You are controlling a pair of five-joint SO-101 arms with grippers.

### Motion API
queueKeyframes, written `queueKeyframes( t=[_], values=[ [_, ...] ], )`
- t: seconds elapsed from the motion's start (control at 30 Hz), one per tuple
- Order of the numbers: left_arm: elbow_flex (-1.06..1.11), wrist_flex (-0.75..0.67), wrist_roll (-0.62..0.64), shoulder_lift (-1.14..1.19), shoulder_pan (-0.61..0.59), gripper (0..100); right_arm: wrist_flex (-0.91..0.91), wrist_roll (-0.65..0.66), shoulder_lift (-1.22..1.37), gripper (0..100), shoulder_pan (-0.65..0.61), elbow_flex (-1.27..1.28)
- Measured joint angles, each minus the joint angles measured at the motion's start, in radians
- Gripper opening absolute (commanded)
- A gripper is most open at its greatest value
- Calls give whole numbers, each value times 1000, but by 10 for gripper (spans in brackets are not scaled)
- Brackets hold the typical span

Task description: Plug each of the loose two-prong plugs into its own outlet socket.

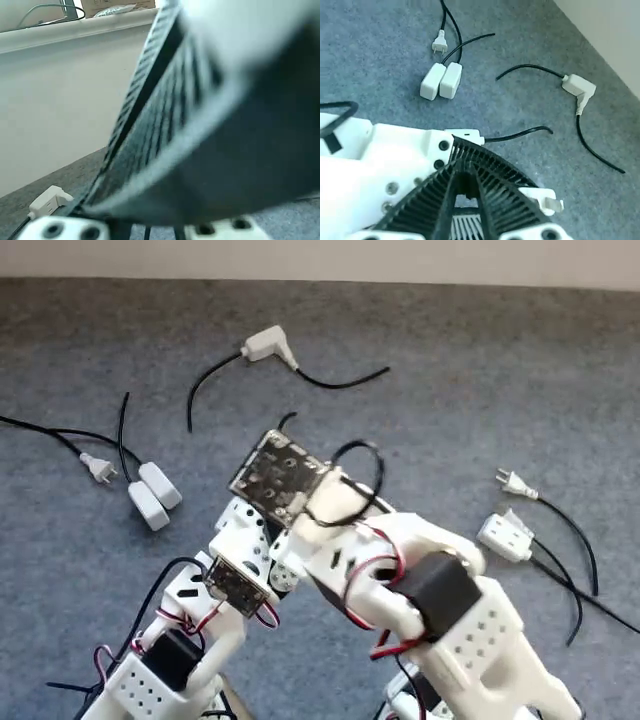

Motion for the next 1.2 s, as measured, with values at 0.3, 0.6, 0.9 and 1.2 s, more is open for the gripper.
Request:
queueKeyframes(
  t=[0.3,0.6,0.9,1.2],
  values=[
    [0,3,5,5,0,6,-302,48,-15,8,209,252],
    [0,5,5,6,9,6,-618,48,-8,8,486,499],
    [0,0,0,0,6,6,-720,52,5,8,615,578],
    [0,25,18,0,-83,6,-678,52,-133,8,621,595]
  ],
)
